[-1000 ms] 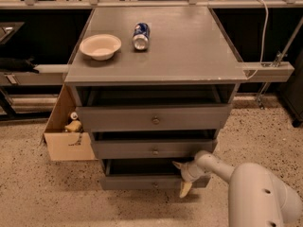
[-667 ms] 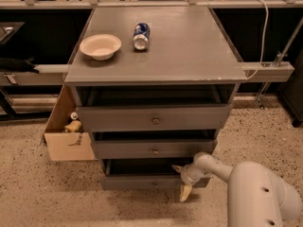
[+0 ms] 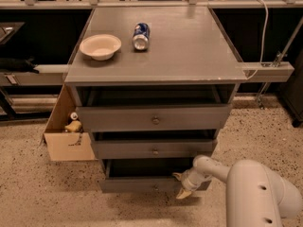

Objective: Open bottom drawer

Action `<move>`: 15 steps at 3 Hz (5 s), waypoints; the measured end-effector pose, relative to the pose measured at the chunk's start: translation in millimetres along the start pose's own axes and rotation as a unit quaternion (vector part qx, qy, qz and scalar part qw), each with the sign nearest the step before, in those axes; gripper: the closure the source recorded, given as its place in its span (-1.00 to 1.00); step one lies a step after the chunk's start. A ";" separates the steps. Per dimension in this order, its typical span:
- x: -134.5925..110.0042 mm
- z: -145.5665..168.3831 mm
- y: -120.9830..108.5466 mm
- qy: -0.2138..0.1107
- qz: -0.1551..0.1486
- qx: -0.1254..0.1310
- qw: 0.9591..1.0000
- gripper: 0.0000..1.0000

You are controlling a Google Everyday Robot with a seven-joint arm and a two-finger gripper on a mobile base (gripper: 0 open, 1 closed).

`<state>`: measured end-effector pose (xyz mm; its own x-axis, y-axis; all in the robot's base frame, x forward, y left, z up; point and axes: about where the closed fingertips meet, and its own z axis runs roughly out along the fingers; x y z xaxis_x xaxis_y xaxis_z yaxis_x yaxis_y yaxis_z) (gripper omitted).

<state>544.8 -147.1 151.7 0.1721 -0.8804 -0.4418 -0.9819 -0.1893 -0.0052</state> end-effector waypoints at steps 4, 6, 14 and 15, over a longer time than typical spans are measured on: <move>-15.9 -9.9 24.1 -0.009 -0.004 -0.002 1.000 1.00; -21.1 -8.5 40.0 -0.022 -0.002 -0.001 1.000 1.00; -35.2 -12.1 72.9 -0.064 -0.002 -0.003 0.998 -1.00; -38.2 -45.0 74.3 -0.067 -0.009 0.012 0.998 -1.00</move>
Offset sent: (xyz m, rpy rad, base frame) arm -0.0907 0.0065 0.0539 -0.0102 -0.0227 0.0533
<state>468.8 -147.0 208.6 0.1784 -0.8104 -0.5581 -0.9808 -0.1916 -0.0352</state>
